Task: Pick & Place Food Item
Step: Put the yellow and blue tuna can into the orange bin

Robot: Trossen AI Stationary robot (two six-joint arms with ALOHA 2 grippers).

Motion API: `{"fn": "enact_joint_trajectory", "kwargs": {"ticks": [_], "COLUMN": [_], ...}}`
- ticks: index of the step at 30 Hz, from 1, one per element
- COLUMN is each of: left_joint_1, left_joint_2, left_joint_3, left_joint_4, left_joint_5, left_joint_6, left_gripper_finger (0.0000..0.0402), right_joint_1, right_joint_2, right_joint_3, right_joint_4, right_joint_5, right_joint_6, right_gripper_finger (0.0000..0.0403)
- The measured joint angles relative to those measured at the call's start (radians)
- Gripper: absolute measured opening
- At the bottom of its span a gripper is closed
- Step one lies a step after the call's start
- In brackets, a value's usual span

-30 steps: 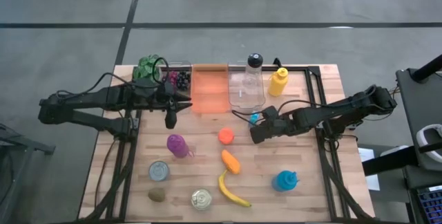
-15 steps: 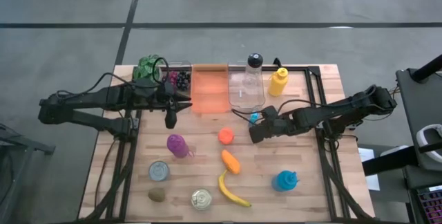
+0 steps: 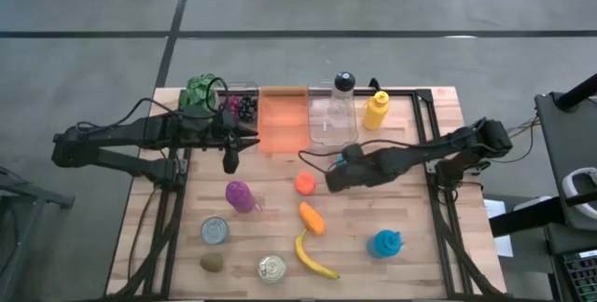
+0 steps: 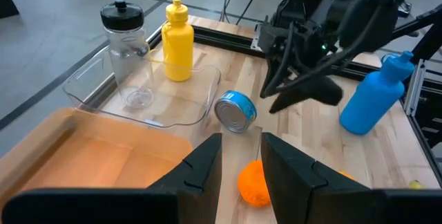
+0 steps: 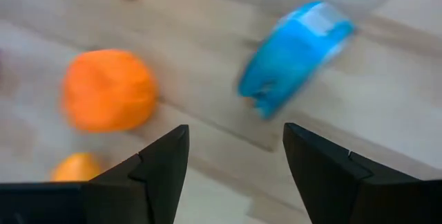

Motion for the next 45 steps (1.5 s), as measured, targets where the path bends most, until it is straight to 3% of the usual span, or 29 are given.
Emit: {"fn": "enact_joint_trajectory", "kwargs": {"ticks": [5,15,34,45], "left_joint_1": [0.000,0.000,0.000,0.001], "left_joint_2": [0.000,0.000,0.000,0.000], "left_joint_3": [0.000,0.000,0.000,0.000], "left_joint_4": [0.000,0.000,0.000,0.000], "left_joint_5": [0.000,0.000,0.000,0.000], "left_joint_6": [0.000,0.001,0.003,0.003], "left_gripper_finger": [0.0106,0.0106,0.0106,0.0106], "right_joint_1": [0.000,-0.022,-0.045,-0.059], "right_joint_2": [0.088,0.200,0.207,0.207], "right_joint_3": [0.133,0.263,0.208,0.174], "right_joint_4": [-0.208,-0.239,-0.237,-0.225], "right_joint_5": [0.063,0.105,0.053,0.059], "right_joint_6": [0.080,0.011,0.136,0.166], "right_gripper_finger": [0.0224,0.0240,0.0365,0.0380]}}
